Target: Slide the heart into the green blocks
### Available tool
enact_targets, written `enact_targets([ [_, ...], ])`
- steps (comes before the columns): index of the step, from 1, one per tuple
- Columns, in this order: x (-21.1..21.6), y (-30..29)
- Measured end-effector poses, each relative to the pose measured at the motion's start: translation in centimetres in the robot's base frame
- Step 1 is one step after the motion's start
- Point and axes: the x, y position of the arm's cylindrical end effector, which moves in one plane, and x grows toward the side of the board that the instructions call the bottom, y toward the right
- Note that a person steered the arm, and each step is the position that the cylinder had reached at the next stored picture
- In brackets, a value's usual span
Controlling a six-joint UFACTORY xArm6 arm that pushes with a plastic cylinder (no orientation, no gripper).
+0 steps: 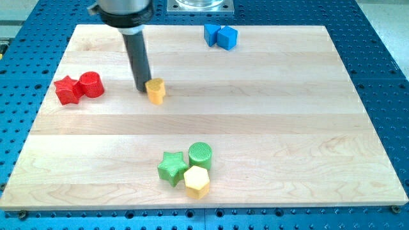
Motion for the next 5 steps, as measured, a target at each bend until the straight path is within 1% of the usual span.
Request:
enact_targets([
  [1,5.8,1.8],
  [3,0.8,0.8],
  [4,1.8,4.0],
  [5,5.9,6.1],
])
